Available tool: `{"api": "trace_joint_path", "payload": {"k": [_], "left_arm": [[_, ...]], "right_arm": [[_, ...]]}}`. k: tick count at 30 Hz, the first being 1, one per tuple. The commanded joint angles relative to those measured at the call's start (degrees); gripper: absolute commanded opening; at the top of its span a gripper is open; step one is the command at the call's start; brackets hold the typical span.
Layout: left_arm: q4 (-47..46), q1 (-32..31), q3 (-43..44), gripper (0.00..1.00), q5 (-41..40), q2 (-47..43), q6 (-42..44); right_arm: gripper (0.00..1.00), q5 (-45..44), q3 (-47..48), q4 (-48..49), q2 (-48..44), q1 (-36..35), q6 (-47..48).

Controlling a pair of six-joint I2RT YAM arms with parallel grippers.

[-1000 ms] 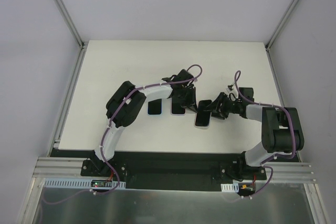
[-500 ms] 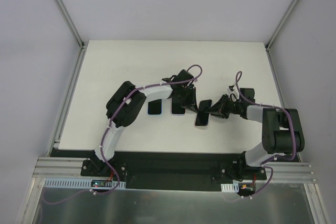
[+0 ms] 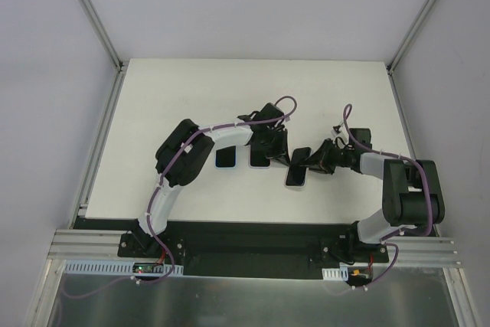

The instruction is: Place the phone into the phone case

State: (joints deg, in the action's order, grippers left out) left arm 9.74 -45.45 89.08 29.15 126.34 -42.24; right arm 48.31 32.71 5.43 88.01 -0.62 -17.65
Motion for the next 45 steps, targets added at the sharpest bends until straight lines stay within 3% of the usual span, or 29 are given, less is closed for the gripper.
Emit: {"api": "trace_joint_path", "payload": {"k": [1,4,9,14,20,23,25,33,39,43,45], "left_arm": [[-0.9,-1.5,-0.8,0.04,3.1,-2.0,-0.1],[-0.8,-1.4,-1.4,0.08,3.4,-4.2,0.8],[-0.6,0.6,-5.3,0.33,2.5,-11.9,2.8],[-0.7,4.1,-12.1,0.45,3.9,-22.8,4.7],[-3.6,5.8,-18.4,0.64,13.9,-29.9,8.3],[-9.2,5.8,-22.7,0.67,18.3,-32.5,6.8],[-16.3,5.8,-26.1,0.67,22.0,-34.1,5.0],[-27.8,5.8,-33.2,0.67,26.4,-36.9,0.5],[-43.0,6.0,-38.4,0.59,28.3,-37.1,-8.1],[-44.8,6.2,-39.3,0.28,28.8,-37.3,-9.3],[-45.2,6.3,-39.4,0.2,28.9,-37.3,-9.5]], "right_arm": [[0.04,1.0,2.7,-1.6,-1.5,-0.3,1.9],[0.01,0.7,3.2,-3.3,-3.2,-0.3,2.9],[0.01,3.0,3.9,-3.7,-7.7,-0.4,2.6],[0.01,7.0,4.1,-3.3,-14.3,-0.4,2.4],[0.01,12.6,4.3,-1.5,-19.3,-4.4,0.6],[0.01,13.3,4.5,-1.5,-22.1,-8.1,0.4],[0.01,13.4,5.0,-1.4,-23.7,-9.5,-0.3],[0.02,13.1,4.7,1.2,-27.5,-14.0,-4.5],[0.05,12.4,3.9,4.1,-27.6,-16.4,-6.2],[0.1,12.3,3.5,4.5,-28.2,-16.6,-6.5],[0.14,12.3,3.3,4.4,-28.3,-16.5,-6.7]]}}
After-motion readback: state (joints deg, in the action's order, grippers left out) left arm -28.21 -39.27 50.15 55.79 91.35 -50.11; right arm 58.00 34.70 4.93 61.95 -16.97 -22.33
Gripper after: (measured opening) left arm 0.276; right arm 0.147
